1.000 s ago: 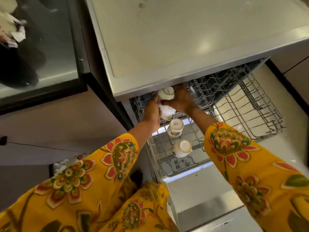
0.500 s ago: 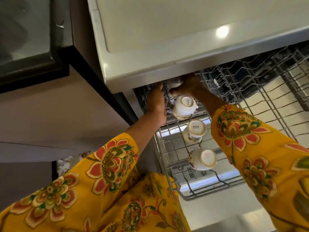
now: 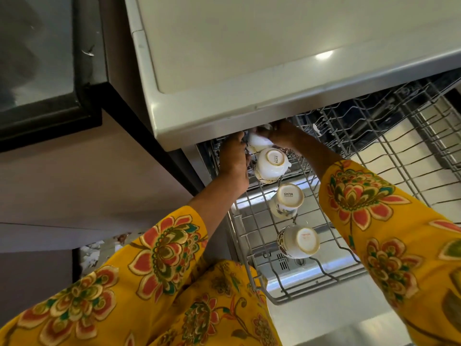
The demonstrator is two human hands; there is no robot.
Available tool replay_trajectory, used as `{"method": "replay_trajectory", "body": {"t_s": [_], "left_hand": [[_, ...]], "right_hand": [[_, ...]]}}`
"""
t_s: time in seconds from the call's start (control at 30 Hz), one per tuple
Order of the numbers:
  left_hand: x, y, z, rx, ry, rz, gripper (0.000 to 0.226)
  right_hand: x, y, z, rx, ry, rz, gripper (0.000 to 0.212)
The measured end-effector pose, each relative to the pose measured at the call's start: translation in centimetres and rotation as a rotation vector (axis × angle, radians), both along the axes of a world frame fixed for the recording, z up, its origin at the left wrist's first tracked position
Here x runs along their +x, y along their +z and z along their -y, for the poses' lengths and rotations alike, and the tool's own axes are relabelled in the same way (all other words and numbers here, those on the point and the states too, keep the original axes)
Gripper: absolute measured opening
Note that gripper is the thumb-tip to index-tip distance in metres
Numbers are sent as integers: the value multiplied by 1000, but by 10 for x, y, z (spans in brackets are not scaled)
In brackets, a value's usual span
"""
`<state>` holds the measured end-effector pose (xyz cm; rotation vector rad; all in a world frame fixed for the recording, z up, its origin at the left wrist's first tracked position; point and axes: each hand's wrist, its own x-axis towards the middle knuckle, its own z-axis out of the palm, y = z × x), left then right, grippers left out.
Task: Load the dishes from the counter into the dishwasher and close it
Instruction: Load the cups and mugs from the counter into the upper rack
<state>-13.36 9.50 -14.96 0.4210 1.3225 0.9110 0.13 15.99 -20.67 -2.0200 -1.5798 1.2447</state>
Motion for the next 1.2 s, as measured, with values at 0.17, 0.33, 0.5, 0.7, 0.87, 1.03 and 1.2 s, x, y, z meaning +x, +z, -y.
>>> {"method": "replay_trajectory", "body": {"t_s": [0.17, 0.33, 0.5, 0.7, 0.87, 1.03, 1.2], "left_hand": [[-1, 8, 3, 1, 8, 19, 17], [-3, 25, 16, 2, -10, 14, 16], [-9, 58, 41, -20, -4, -1, 26], [-35, 95, 72, -69, 117, 3, 17], [-70, 121, 97, -54, 172, 26, 28], [-102, 154, 113, 9, 272, -17, 31], [-129, 182, 114, 159, 342, -40, 30]], "right_hand": [[1, 18, 10, 34, -119, 40, 43], [0, 44, 30, 168, -270, 64, 43], [-19, 77, 74, 269, -168, 123, 33], [-60, 109, 127, 134, -104, 19, 33], [-103, 154, 167, 110, 56, -71, 30], [-143, 192, 184, 170, 125, -172, 25], [-170, 219, 184, 212, 181, -243, 32]]}}
